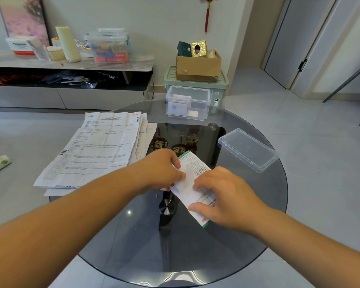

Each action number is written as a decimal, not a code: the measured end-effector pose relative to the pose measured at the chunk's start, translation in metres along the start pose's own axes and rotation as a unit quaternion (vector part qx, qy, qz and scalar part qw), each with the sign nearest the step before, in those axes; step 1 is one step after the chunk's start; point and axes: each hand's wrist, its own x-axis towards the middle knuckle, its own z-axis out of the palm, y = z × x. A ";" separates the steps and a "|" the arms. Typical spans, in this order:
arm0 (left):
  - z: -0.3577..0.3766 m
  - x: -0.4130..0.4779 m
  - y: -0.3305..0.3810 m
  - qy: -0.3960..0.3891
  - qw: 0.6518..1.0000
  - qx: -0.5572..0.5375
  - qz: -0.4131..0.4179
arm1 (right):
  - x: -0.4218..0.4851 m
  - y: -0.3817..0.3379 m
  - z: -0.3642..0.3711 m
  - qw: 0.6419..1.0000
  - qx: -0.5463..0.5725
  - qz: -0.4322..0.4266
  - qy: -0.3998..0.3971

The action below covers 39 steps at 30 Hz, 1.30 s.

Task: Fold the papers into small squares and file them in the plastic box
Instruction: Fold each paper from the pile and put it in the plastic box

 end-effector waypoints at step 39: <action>0.012 0.004 -0.011 -0.008 0.984 0.177 0.020 | 0.026 0.003 -0.031 0.947 0.095 0.275 -0.138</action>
